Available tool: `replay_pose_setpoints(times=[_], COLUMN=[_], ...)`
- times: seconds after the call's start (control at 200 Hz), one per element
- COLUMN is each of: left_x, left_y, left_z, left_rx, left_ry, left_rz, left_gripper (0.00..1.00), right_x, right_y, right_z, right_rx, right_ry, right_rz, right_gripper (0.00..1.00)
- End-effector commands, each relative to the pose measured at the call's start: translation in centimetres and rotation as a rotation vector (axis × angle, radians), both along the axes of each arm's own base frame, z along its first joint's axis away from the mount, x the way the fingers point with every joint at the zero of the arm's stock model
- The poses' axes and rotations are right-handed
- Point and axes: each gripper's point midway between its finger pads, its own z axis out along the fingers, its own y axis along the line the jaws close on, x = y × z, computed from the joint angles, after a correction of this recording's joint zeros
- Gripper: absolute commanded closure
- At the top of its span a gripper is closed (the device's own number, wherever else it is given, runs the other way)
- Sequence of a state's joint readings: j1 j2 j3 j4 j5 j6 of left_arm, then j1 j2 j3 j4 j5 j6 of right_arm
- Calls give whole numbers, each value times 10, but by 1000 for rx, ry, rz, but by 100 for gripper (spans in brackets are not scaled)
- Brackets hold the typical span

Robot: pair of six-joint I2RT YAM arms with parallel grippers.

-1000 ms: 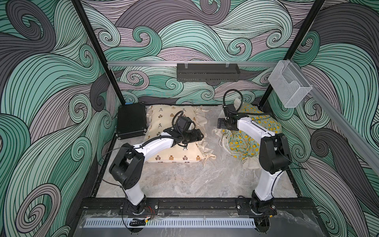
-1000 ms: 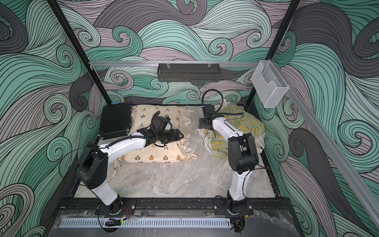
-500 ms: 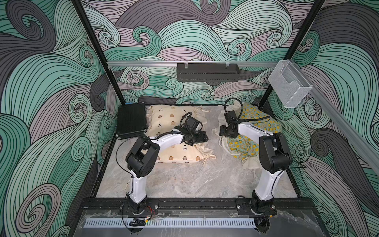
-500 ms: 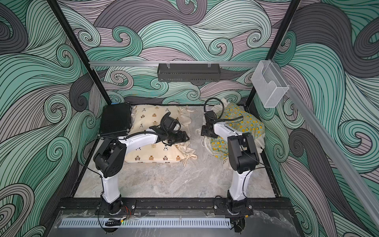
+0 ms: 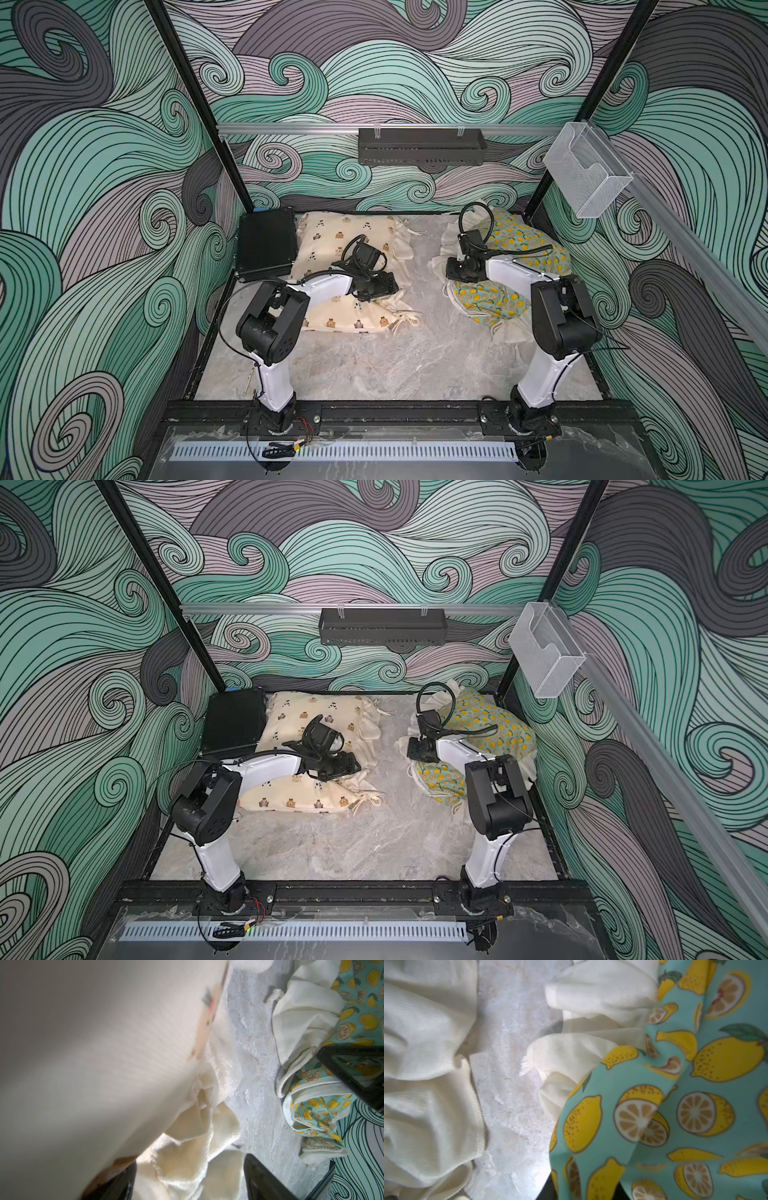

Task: Zip up pillowcases
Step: Adjust the pillowcase at the center of the board.

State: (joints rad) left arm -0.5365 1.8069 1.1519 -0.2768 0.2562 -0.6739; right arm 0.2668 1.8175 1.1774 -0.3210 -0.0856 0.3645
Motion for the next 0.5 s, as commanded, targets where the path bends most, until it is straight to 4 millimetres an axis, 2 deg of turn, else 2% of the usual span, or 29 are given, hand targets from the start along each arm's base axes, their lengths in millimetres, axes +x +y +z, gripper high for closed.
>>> replay_pose_setpoints(times=[0.0,0.2,0.29,0.39,0.495], left_x=[-2,1,2,4,5], left_y=[18,23,25,24,12], left_z=[9,36,47,52,60], left_rx=[25,-21,-38,-52,-122], left_ry=[-2,-45,-63,-70,-62], left_rz=[29,49,55,60,44], left_gripper=[19,19,18,18,18], right_x=[-12,-53,-74,-100,-118], right_y=[36,79,90,94,91], right_z=[16,30,35,32,31], right_rx=[95,110,97,92,95], right_ry=[-26,-22,-22,15,28], right_rz=[117,268,324,364,373], right_gripper=[82,84,84,84,80])
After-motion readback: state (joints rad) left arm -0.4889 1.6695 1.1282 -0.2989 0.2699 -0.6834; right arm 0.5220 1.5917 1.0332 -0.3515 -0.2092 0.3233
